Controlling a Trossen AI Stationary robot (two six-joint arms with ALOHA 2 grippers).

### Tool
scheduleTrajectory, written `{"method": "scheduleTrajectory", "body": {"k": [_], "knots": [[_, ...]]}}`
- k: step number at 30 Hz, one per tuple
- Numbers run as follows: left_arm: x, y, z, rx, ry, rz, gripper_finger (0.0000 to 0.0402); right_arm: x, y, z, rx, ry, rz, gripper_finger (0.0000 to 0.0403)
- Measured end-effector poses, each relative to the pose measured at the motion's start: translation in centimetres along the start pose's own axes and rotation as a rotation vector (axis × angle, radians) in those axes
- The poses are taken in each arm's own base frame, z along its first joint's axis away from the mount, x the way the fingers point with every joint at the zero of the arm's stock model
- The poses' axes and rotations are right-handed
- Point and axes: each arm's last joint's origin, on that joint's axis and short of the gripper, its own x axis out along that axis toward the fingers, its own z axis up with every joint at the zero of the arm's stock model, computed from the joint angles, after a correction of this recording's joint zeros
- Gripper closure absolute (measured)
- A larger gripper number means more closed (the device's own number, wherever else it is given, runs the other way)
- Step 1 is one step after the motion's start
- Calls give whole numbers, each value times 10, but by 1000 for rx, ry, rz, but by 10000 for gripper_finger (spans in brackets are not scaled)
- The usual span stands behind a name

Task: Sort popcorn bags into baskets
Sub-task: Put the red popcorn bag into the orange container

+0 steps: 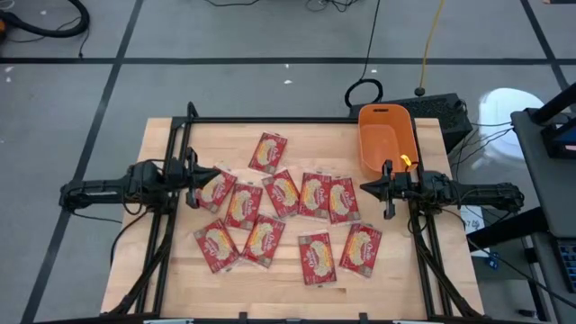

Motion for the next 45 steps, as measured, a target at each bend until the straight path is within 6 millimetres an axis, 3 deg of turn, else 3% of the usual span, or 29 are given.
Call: {"method": "scheduleTrajectory", "body": {"k": [6,17,22,27,31,39,45], "knots": [[18,-9,43,10,117,-58,399,0,0,0,0,0,0,403],[58,-36,151,23,286,-182,400,0,0,0,0,0,0,403],[75,-52,177,9,340,-200,396,0,0,0,59,0,0,403],[92,-79,169,79,448,-300,394,0,0,0,124,0,0,403],[103,-98,153,117,531,-350,393,0,0,0,245,2,10,403],[122,-127,110,251,695,-301,392,-1,6,0,474,54,201,403],[140,-138,83,347,764,-261,392,-2,11,9,409,-25,293,403]]}}
